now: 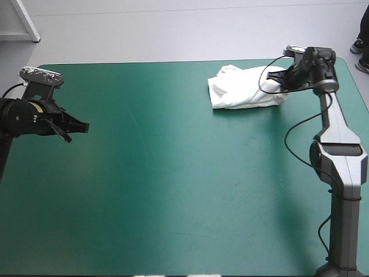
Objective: Fold the cloth
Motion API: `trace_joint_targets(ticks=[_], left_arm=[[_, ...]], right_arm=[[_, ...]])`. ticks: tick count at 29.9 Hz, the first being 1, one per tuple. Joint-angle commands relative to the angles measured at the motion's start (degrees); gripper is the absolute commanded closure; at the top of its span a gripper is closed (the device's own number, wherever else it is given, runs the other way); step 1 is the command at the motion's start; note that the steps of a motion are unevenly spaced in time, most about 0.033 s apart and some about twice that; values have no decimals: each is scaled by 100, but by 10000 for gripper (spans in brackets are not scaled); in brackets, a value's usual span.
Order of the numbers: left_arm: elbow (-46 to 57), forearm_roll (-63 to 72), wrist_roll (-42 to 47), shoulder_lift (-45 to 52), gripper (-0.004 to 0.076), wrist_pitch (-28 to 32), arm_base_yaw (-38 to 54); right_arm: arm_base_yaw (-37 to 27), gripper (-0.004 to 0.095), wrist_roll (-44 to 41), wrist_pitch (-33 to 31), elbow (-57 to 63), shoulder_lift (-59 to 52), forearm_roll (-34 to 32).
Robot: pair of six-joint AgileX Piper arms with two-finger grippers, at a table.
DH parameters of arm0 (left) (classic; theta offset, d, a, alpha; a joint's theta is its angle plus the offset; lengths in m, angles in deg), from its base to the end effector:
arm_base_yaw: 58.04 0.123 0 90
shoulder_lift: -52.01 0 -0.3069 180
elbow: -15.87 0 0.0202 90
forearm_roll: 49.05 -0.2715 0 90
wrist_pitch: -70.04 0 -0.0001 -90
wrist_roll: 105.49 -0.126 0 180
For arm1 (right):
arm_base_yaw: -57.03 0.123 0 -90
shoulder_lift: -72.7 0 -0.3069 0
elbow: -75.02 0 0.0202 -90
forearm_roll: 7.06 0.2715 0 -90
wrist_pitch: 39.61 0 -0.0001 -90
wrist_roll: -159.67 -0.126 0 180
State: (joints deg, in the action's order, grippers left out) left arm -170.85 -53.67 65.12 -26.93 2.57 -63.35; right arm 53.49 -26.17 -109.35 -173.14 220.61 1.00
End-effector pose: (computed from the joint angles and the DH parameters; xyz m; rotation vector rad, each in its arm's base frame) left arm 0.2745 -0.0161 0.4306 0.3162 2.4178 0.1365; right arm 0.5872 -0.0197 0.2468 0.2296 2.5954 0.2038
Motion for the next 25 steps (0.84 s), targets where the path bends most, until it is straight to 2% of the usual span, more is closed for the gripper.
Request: trace_joint_targets(ticks=[1, 5, 7, 8, 9, 12, 14, 17, 20, 23, 25], left_arm=[[-179, 60, 19, 172, 705, 261, -18], [-179, 60, 19, 172, 705, 275, -18], [-179, 60, 19, 172, 705, 333, -18], [-179, 60, 19, 172, 705, 358, -18], [-179, 60, 19, 172, 705, 387, -18], [-179, 102, 19, 172, 705, 399, -18], [-179, 121, 19, 172, 705, 399, -18], [-179, 121, 19, 172, 705, 441, -18], [-179, 121, 19, 172, 705, 564, -18], [-179, 121, 19, 172, 705, 771, -18], [-179, 121, 19, 172, 705, 933, -18]], right_arm=[[-396, 925, 17, 202, -188, -537, 334], [-663, 913, 63, 202, -141, -537, 390], [-722, 833, 75, 202, -102, -537, 484], [-727, 747, 106, 202, -53, -537, 517], [-727, 607, 131, 202, -5, -537, 530], [-716, 275, 140, 202, 102, -537, 551], [-704, 189, 113, 202, 102, -537, 596], [-704, 239, 65, 202, 102, -640, 698], [-704, 346, 65, 202, 102, -862, 785], [-679, 537, 65, 202, 102, -1170, 961], [-618, 725, 197, 202, 102, -1427, 1050]])
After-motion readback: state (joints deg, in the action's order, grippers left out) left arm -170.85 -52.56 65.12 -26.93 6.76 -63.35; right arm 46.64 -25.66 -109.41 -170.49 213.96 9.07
